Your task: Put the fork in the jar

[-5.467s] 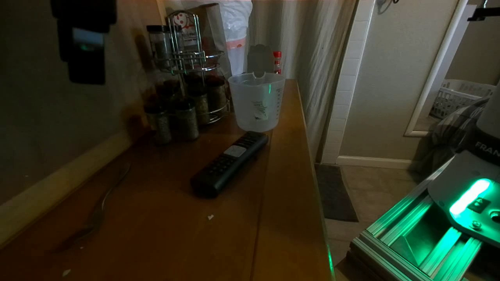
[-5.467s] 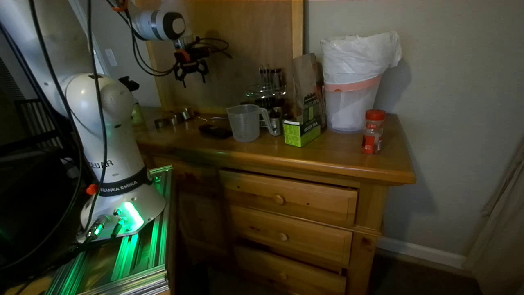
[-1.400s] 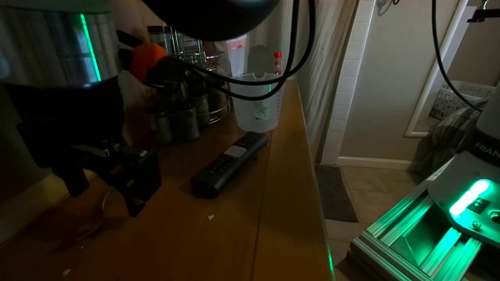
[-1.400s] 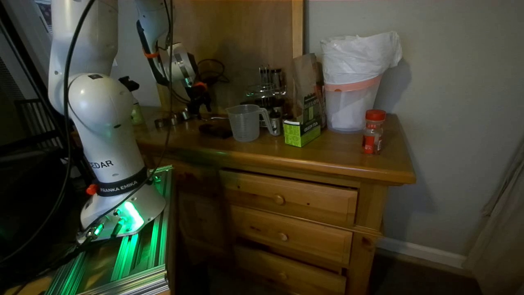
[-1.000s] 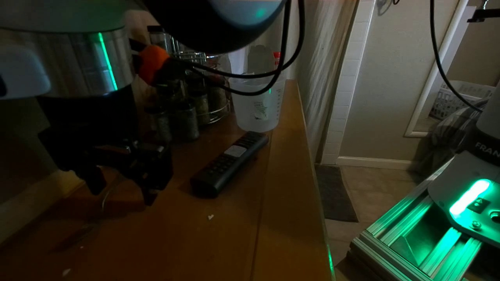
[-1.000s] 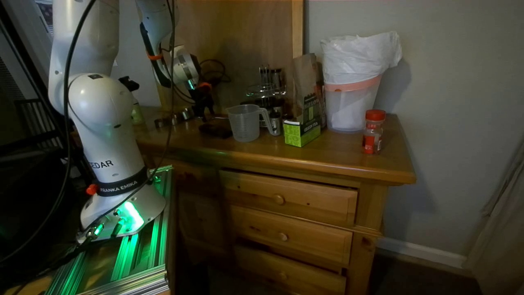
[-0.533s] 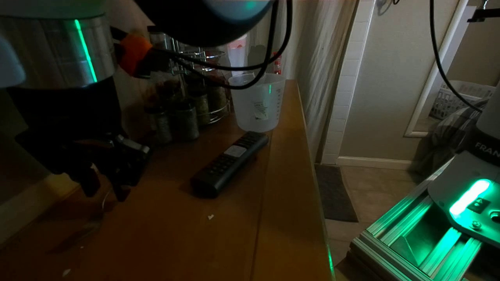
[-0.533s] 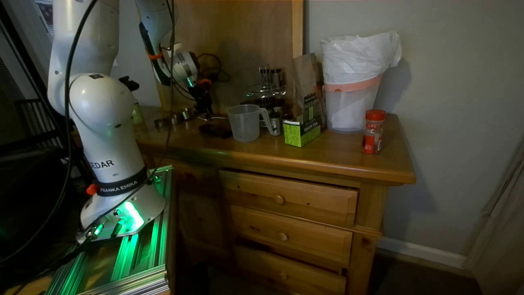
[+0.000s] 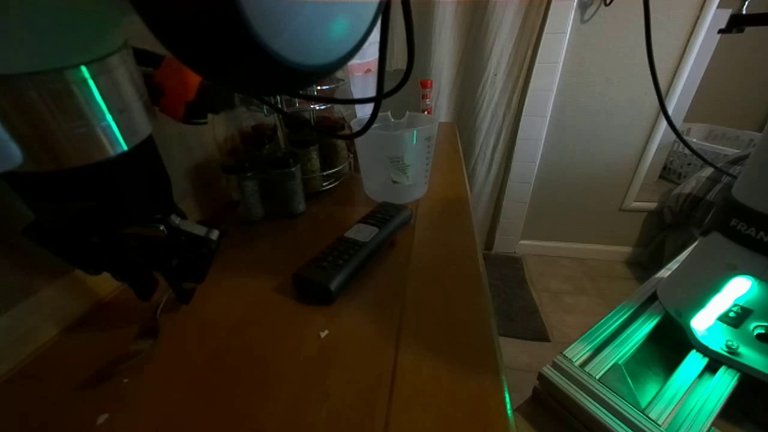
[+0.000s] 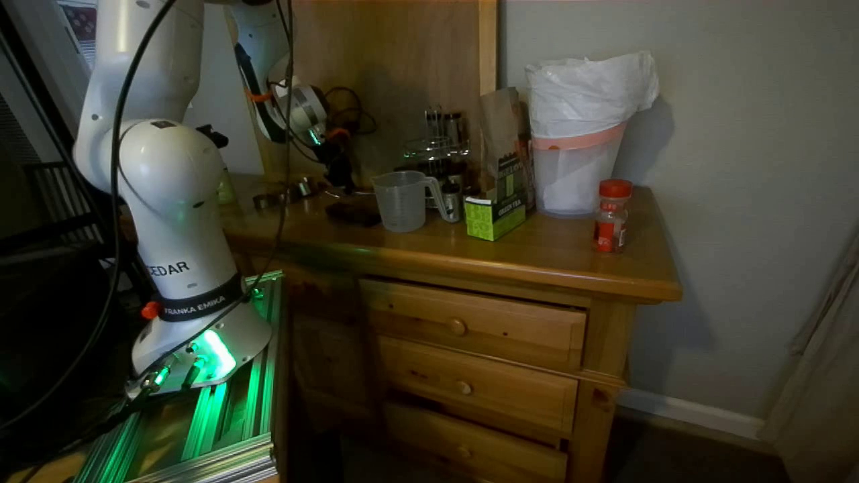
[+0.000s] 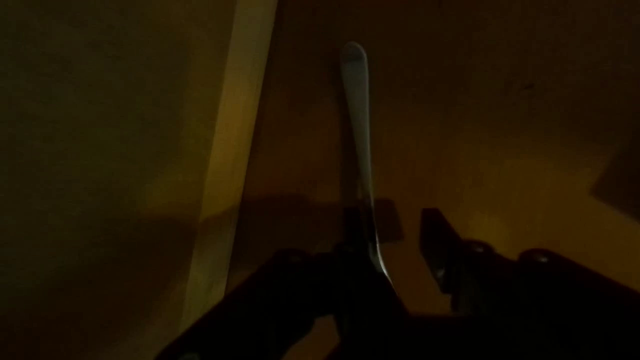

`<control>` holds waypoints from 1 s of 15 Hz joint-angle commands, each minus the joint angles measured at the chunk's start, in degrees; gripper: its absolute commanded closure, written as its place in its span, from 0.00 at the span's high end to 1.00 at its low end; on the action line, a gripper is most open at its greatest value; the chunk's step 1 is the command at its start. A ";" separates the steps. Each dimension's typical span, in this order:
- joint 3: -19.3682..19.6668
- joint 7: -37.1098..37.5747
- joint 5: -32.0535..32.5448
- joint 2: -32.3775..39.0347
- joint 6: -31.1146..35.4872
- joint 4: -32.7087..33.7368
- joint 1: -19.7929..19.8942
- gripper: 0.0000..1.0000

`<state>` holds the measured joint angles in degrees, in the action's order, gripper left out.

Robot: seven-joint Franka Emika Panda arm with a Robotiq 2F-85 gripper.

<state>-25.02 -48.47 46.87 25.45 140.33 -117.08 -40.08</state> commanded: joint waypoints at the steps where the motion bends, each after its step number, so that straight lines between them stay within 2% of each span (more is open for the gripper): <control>1: 0.87 -0.81 3.13 3.78 -3.27 5.33 -2.42 0.36; 8: -0.02 -3.20 2.12 5.33 -6.59 7.19 -3.69 0.25; 9: -0.04 -3.02 2.21 5.51 -6.03 7.33 -3.91 0.19; 11: -0.14 -3.22 1.97 5.99 -5.79 7.64 -4.32 0.12; 12: -0.16 -3.42 1.86 6.14 -5.98 7.77 -4.51 0.14; 13: -0.13 -3.61 1.73 6.22 -6.38 7.87 -4.68 0.03; 15: 0.02 -3.63 1.64 6.01 -6.95 7.87 -4.81 0.01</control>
<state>-24.92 -48.46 47.58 28.59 135.13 -113.13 -43.81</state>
